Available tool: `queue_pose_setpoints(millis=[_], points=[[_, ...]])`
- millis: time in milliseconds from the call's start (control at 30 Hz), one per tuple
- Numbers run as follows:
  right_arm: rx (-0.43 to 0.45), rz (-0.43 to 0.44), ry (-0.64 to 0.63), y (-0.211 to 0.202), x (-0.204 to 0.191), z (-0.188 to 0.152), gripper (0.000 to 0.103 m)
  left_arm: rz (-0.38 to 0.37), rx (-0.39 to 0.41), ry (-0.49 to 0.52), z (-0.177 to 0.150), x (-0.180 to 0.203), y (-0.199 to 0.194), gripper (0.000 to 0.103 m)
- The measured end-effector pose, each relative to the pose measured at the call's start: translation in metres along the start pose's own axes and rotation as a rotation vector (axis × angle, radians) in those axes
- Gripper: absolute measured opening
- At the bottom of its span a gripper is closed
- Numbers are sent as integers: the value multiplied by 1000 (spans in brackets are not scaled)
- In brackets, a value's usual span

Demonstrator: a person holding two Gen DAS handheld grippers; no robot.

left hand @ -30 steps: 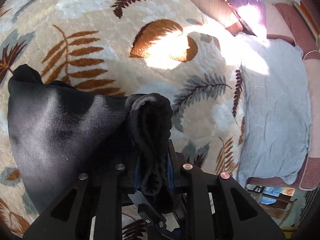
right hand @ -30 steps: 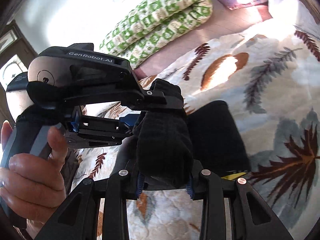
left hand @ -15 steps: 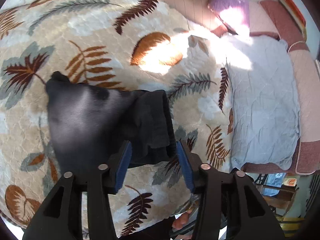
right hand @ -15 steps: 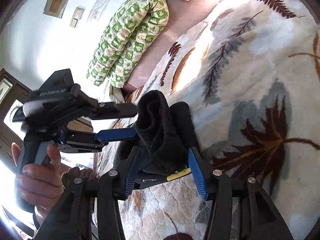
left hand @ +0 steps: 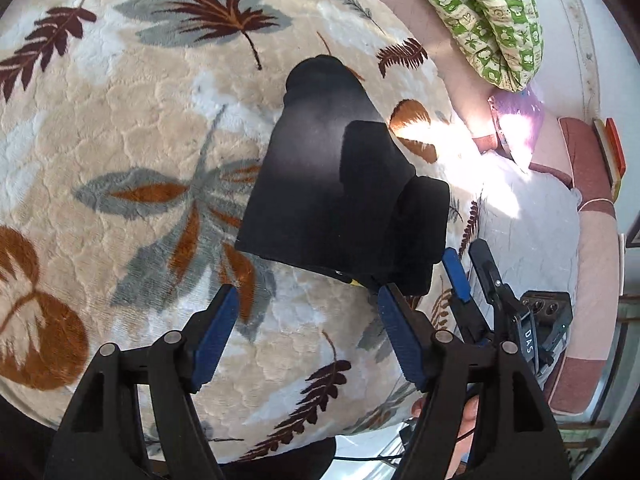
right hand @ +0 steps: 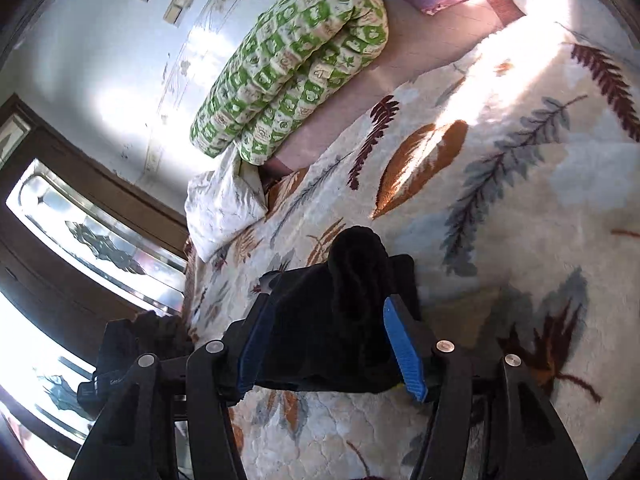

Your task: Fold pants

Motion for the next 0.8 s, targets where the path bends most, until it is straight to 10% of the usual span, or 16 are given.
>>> queue_pose_setpoints(millis=[333,367,467,800], points=[[-130,-142,-32,53,12,8,60,47,30,-154,34,-14,31,65],[-140,-154,-34,57,15,8,57,56,10,-172,36,-17,35,47],[-187,-237,-87,66,23,7,19,40,-13,-167,33,-10,36,40],[-172,-148,38,57,66,-5,14,133,0,-57,23,-3,42,42]])
Point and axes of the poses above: each gripper's, at about its wrist camera, not at the fingertips, and y roughly the way its jaws point, x to its right, z to its top, the point moved 10 cm from there along y, roughly the way its jaws point, and after that the axes turned 15 degrees about -x, right-handed, at the moved point
